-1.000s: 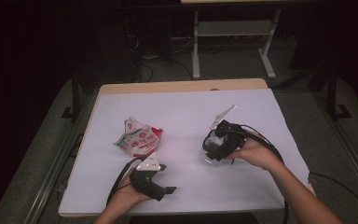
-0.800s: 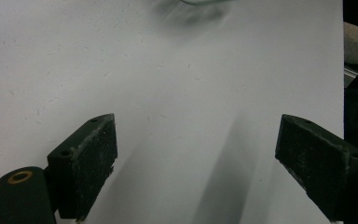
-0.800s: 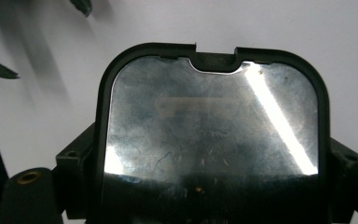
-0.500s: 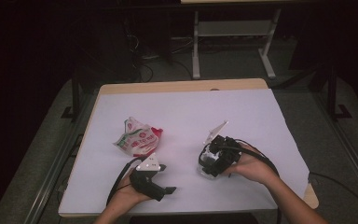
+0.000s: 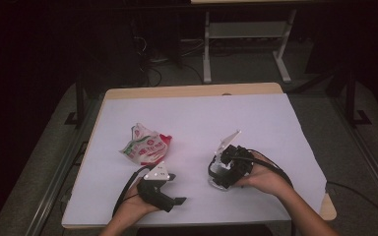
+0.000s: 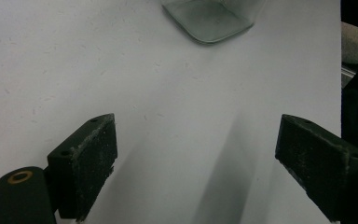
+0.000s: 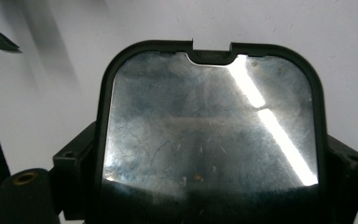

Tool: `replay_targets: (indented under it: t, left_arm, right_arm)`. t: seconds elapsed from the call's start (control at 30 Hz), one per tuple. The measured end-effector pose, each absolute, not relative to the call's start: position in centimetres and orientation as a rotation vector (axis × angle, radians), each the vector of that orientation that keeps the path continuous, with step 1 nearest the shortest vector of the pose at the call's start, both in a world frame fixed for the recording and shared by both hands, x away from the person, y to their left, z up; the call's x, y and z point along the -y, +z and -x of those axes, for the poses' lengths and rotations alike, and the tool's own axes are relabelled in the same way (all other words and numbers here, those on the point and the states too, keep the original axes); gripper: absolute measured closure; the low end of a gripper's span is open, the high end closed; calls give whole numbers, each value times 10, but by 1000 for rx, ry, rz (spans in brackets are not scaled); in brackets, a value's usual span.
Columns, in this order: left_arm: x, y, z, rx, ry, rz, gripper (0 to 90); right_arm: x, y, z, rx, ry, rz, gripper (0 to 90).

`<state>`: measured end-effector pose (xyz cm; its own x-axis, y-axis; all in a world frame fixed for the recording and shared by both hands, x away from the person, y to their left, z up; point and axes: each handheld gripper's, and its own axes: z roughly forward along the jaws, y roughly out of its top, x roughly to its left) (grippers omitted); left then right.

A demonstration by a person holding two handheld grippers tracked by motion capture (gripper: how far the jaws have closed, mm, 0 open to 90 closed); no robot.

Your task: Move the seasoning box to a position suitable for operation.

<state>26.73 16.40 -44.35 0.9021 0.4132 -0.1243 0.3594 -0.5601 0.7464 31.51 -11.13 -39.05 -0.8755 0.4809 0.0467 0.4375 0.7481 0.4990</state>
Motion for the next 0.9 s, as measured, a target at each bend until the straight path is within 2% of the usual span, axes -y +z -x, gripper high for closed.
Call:
replay_targets:
  t: [0.3,0.6,0.9]
  left_arm:
    - [-164,-445,-268,-558,76,-2218,124]
    - [-165,-445,-269,-554,69,-2206,124]
    - [-166,-444,-270,-562,72,-2208,124]
  right_arm:
    - [130,-376,-312,-2813,927,-771,61]
    - [154,-355,-298,-2742,1080,-814,61]
    - [175,-354,-285,-2673,1226,-794,67]
